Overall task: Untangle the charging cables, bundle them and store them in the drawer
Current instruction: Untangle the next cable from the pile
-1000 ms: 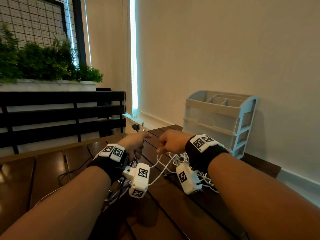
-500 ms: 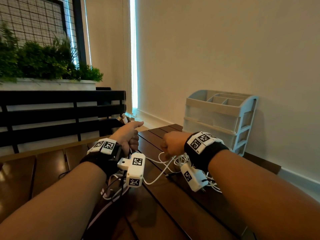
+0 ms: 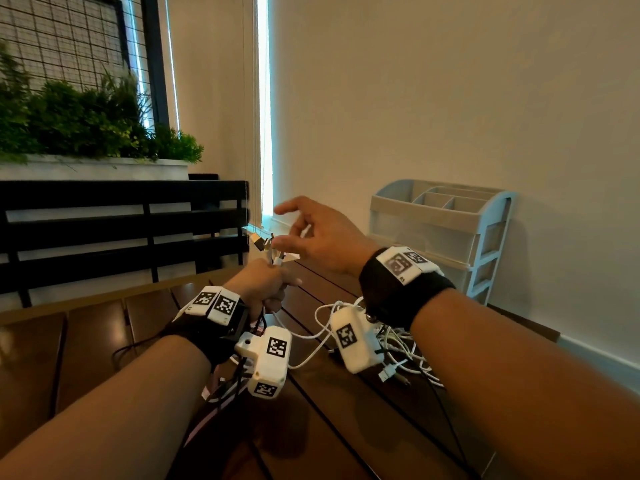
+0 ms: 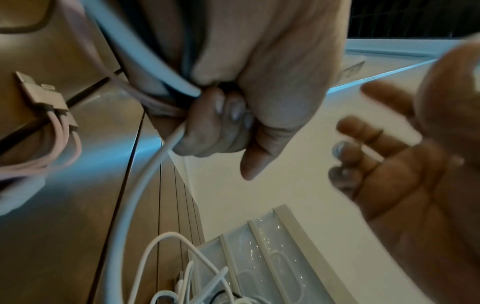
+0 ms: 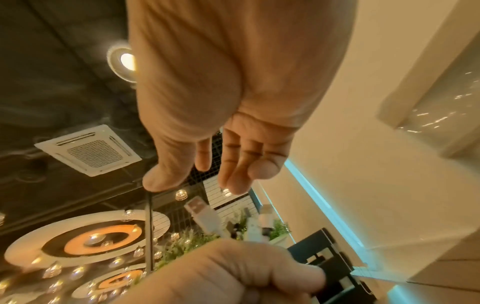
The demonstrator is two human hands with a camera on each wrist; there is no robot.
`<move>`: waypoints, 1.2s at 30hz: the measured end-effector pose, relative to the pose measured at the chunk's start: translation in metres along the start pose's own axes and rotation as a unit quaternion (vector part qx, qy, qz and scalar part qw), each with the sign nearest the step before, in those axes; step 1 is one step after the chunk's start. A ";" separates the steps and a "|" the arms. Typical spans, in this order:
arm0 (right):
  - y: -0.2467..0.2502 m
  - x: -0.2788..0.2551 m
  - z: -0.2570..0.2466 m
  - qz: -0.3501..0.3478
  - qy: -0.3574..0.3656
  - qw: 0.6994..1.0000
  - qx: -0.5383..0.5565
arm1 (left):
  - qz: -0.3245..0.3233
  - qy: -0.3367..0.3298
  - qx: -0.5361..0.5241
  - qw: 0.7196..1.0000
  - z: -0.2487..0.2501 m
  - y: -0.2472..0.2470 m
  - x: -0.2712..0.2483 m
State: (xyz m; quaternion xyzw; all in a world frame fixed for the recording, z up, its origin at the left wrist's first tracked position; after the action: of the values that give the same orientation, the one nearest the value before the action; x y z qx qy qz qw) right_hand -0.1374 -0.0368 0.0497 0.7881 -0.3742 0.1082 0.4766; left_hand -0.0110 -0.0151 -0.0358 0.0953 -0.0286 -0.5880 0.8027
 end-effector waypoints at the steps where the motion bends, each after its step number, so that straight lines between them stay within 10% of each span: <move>1: -0.003 0.003 -0.006 -0.014 0.018 1.000 -0.012 | -0.006 -0.003 0.006 1.000 0.001 -0.002 -0.001; 14: -0.002 0.014 -0.002 0.025 -0.017 0.994 -0.105 | -0.041 -0.017 0.006 0.999 0.009 -0.014 -0.019; 19: -0.017 0.008 -0.001 -0.096 -0.022 0.995 -0.010 | -0.075 -0.015 0.001 0.997 0.016 -0.026 -0.023; 31: -0.009 0.002 0.009 -0.025 -0.090 0.985 0.142 | -0.049 -0.091 -0.086 0.991 0.029 -0.018 -0.027; 36: -0.034 -0.032 0.034 -0.293 -0.191 0.935 0.060 | -0.079 -0.105 -0.166 0.977 0.045 0.008 -0.022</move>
State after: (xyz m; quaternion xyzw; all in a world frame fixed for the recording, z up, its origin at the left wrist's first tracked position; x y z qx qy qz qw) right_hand -0.1426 -0.0405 -0.0078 0.8956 -0.2037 -0.1663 0.3588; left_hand -0.0172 0.0032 0.0114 -0.0994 -0.0071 -0.6532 0.7506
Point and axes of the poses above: each hand's wrist, its own x-axis towards the middle knuckle, its own y-axis out of the back of the hand, z = x × y, the point moved 3 cm from there along x, towards the middle knuckle, and after that the axes turned 7 degrees about x, right-handed, at the moved point
